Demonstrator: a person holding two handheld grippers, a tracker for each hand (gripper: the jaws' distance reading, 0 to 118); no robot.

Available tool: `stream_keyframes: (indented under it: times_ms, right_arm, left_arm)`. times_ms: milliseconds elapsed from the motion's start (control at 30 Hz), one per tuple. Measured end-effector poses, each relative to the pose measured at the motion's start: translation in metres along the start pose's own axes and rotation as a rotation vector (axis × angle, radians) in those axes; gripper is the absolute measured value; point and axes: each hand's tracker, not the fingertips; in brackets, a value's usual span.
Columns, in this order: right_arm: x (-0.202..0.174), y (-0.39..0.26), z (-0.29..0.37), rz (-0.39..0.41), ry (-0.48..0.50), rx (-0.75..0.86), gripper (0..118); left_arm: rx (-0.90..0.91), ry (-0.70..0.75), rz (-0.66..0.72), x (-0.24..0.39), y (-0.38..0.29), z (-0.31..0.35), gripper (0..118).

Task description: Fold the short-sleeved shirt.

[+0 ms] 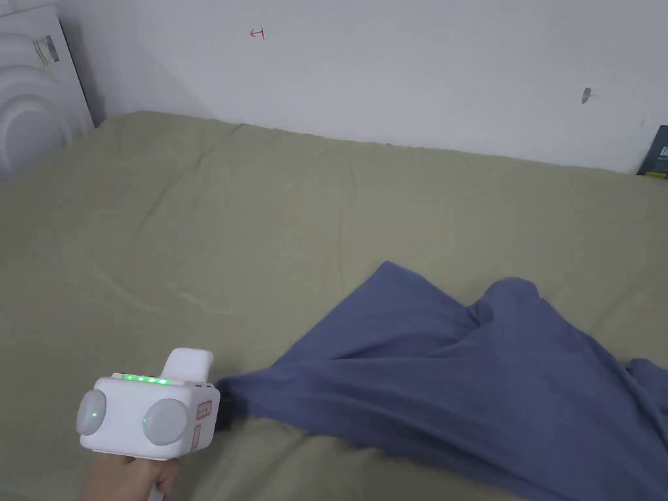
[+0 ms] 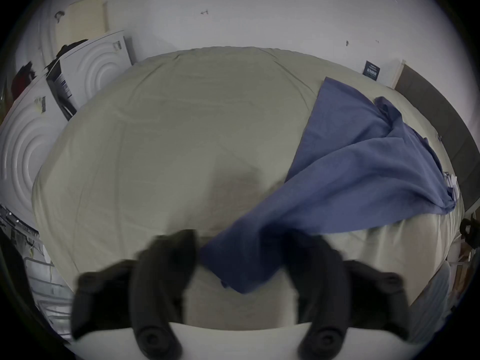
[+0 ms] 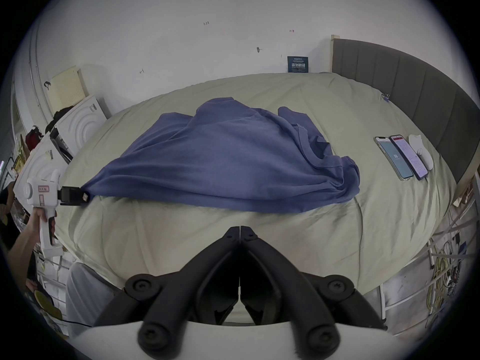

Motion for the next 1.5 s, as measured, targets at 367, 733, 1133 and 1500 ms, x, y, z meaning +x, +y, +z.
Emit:
stream_keyframes:
  times_ms: [367,733,1133,1500]
  right_arm:
    - [0.007,0.009,-0.005,-0.018,0.019,-0.004,0]
    - [0.037,0.145,-0.106,0.073,0.009,-0.010,0]
    - [0.044,0.269,-0.253,0.183,-0.048,-0.222,118]
    - [0.034,0.255,-0.285,0.254,-0.059,-0.320,95]
  left_arm:
    - [0.011,0.004,0.033,0.004,-0.004,0.004,7]
    - [-0.005,-0.033,0.042,0.016,-0.005,0.021,7]
    - [-0.013,-0.050,0.054,0.017,0.001,0.020,7]
    - [-0.047,-0.039,0.022,0.016,0.007,0.004,7]
